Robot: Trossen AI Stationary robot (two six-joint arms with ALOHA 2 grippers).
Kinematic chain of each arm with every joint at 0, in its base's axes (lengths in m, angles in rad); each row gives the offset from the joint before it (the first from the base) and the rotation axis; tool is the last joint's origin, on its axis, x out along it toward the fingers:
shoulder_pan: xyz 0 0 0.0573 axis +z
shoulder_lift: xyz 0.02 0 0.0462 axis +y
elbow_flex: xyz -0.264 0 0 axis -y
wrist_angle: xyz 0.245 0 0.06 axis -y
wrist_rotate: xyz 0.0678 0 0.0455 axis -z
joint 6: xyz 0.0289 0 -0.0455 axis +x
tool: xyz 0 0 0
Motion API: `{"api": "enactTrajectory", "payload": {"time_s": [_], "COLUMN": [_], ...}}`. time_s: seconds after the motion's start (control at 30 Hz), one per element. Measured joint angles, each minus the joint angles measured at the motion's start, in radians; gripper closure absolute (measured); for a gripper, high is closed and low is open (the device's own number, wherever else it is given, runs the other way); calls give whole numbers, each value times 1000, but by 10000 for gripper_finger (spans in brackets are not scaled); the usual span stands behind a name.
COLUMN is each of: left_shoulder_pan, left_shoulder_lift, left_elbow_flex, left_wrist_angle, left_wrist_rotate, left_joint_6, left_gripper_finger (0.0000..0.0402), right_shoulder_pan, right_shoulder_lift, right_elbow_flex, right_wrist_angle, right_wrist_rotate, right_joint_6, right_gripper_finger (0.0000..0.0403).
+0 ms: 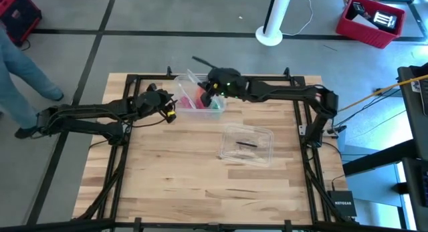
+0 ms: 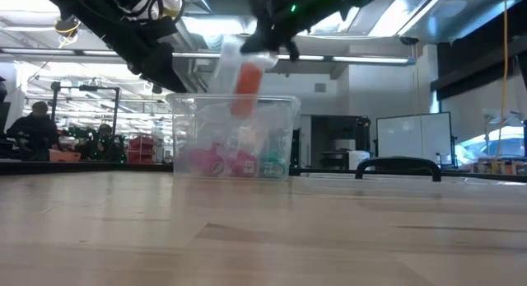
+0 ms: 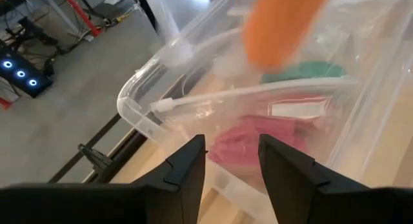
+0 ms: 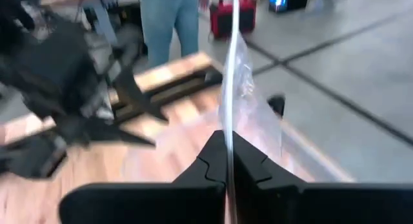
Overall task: Roll bandage
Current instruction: Put the packed rolled orange bandage into the transparent bin
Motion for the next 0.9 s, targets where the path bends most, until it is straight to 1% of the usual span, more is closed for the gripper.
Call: {"api": "enactTrajectory", "payload": {"time_s": [0.17, 0.37, 0.63, 0.77, 0.9], "left_shoulder_pan": [0, 0, 0, -1, -1], "left_shoulder_lift": [0, 0, 0, 0, 0], "left_elbow_flex": [0, 0, 0, 0, 0], "left_wrist_angle": [8, 27, 28, 28, 28], "left_wrist_rotate": [0, 1, 1, 2, 2], "left_joint_6": [1, 11, 8, -1, -5], "left_gripper_finger": [265, 265, 265, 265, 265], "right_shoulder_pan": [0, -2, -15, -14, -14], "right_shoulder_lift": [75, 118, 236, 269, 279], "right_elbow_flex": [-1, -1, 0, 3, 3], "right_wrist_angle": [-7, -11, 10, 31, 52], "right_wrist_rotate": [-49, -21, 31, 28, 1], "right_joint_6": [52, 85, 99, 116, 134], "right_gripper_finger": [400, 401, 401, 399, 390]}}
